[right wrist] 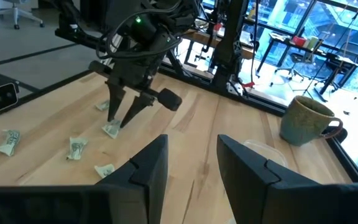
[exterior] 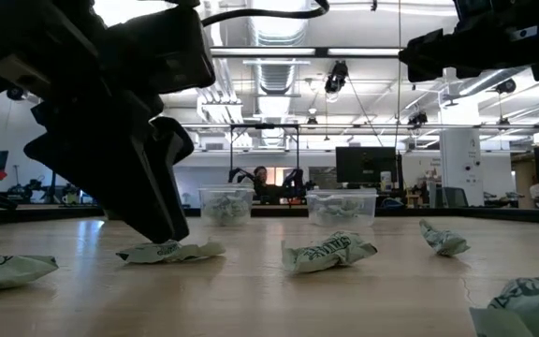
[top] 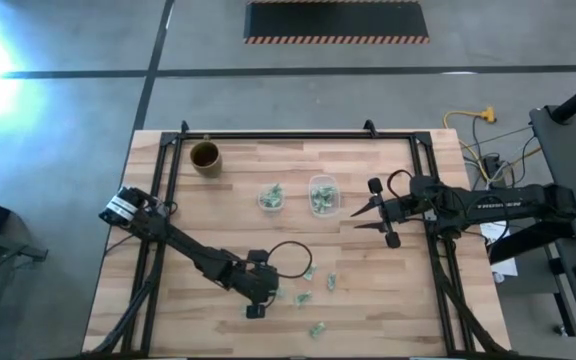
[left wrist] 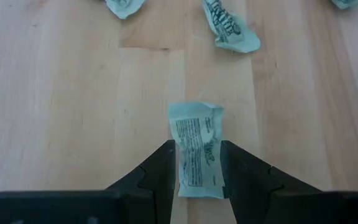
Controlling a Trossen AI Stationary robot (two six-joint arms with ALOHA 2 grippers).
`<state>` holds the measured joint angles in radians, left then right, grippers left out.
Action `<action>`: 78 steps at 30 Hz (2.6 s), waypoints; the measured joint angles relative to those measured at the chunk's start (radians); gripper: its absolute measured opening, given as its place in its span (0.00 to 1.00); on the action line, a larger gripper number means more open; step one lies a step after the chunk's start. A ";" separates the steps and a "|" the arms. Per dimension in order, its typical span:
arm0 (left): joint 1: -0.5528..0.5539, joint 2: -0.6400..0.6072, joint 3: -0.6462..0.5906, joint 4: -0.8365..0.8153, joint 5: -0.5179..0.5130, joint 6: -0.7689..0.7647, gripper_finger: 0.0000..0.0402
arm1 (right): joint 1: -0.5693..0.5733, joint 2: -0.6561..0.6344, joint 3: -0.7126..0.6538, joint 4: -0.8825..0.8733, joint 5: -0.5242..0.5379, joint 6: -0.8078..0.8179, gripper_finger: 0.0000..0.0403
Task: Pick and place items into bin
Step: Put the light green stevia packet into the left transparent bin
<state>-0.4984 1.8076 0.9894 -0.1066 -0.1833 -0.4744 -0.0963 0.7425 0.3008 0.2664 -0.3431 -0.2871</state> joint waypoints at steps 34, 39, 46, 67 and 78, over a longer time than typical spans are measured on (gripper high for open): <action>0.001 0.027 -0.004 -0.005 0.018 -0.017 0.27 | 0.000 0.000 -0.002 -0.003 0.000 0.000 0.32; 0.001 0.027 -0.004 -0.005 0.019 -0.017 0.27 | 0.000 0.000 -0.004 -0.004 0.001 0.000 0.32; 0.001 0.026 -0.004 -0.008 0.011 -0.017 0.20 | 0.000 0.000 -0.008 -0.003 0.002 0.000 0.32; 0.004 -0.028 0.023 -0.008 -0.034 0.104 0.02 | -0.001 0.000 -0.008 -0.003 0.004 0.000 0.32; 0.090 -0.155 0.025 -0.094 -0.312 0.283 0.02 | -0.002 0.007 -0.013 -0.001 0.005 -0.001 0.32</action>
<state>-0.4086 1.6528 1.0145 -0.2010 -0.4956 -0.1914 -0.0986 0.7490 0.2878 0.2657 -0.3382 -0.2879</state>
